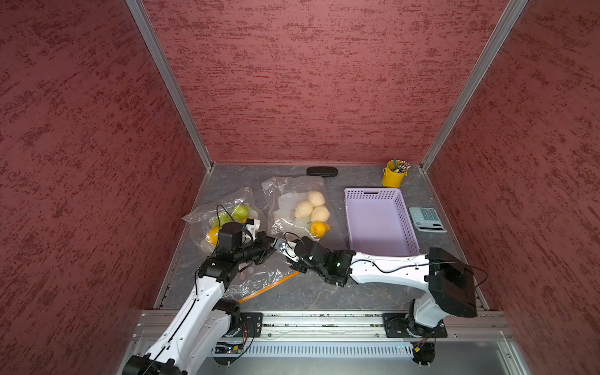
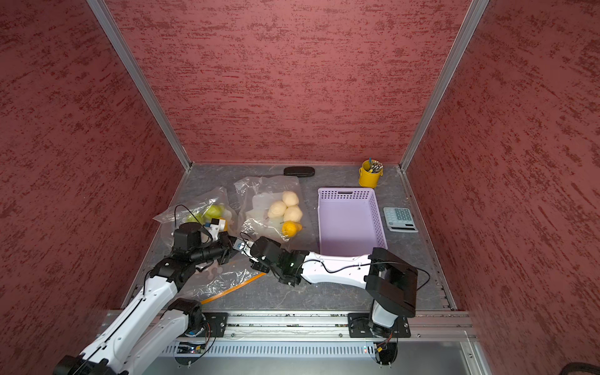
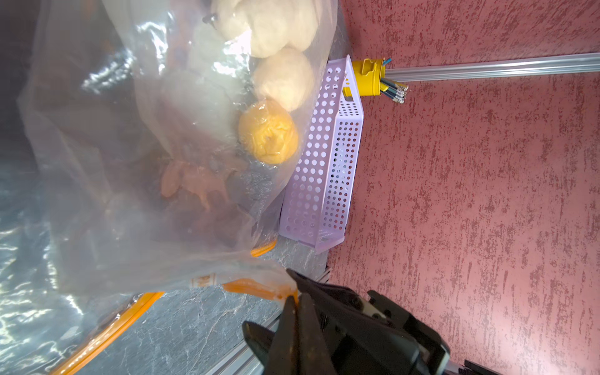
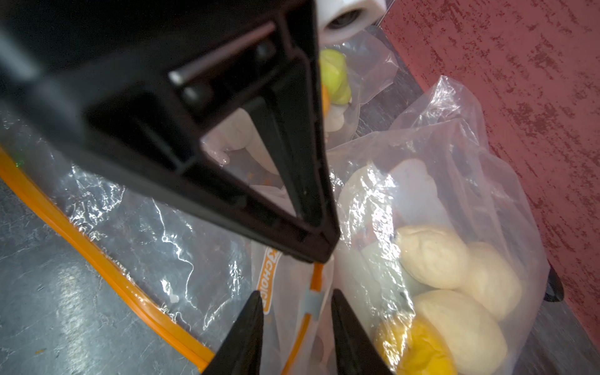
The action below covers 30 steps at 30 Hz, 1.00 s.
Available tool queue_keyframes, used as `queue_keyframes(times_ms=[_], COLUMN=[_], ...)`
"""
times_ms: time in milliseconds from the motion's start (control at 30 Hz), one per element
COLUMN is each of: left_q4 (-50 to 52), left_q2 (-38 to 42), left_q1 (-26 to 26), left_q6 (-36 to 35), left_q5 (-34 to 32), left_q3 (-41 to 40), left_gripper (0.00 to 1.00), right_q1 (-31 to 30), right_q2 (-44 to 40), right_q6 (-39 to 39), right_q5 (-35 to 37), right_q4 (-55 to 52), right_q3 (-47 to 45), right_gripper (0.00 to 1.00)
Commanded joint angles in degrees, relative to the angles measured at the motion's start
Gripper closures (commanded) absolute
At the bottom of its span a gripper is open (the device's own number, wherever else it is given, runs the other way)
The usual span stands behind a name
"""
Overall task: Open the zip-top bag and take out the pear
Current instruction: Unzip the zipper on the zipper food storage bag.
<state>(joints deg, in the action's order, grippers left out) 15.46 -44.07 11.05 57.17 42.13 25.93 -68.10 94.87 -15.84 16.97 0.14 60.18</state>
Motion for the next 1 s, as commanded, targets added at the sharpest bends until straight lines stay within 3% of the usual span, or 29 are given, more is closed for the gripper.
queue_keyframes(times_ms=[0, 100, 400, 733, 967], left_q4=[0.03, -0.35, -0.31, -0.32, -4.00], left_q2=[0.70, 0.76, 0.74, 0.74, -0.34], left_q1=[0.44, 0.65, 0.82, 1.08, -2.18], left_q6=[-0.25, 0.08, -0.21, -0.57, 0.64], left_q5=[0.86, 0.89, 0.41, 0.17, 1.02], left_q3=[-0.45, -0.65, -0.56, -0.57, 2.25], left_gripper=[1.00, 1.00, 1.00, 1.00, 1.00], right_q1=[0.86, 1.22, 1.21, 1.21, 1.21], right_q2=[1.04, 0.72, 1.30, 1.80, 0.91], right_q6=[0.84, 1.29, 1.19, 1.47, 2.47], right_q5=[1.05, -0.21, -1.35, -2.00, -0.18], right_q4=[-0.09, 0.24, 0.03, -0.97, -2.05], right_q3=[2.13, 2.02, 2.90, 3.71, 1.15], right_gripper=[0.66, 0.66, 0.86, 1.00, 1.00])
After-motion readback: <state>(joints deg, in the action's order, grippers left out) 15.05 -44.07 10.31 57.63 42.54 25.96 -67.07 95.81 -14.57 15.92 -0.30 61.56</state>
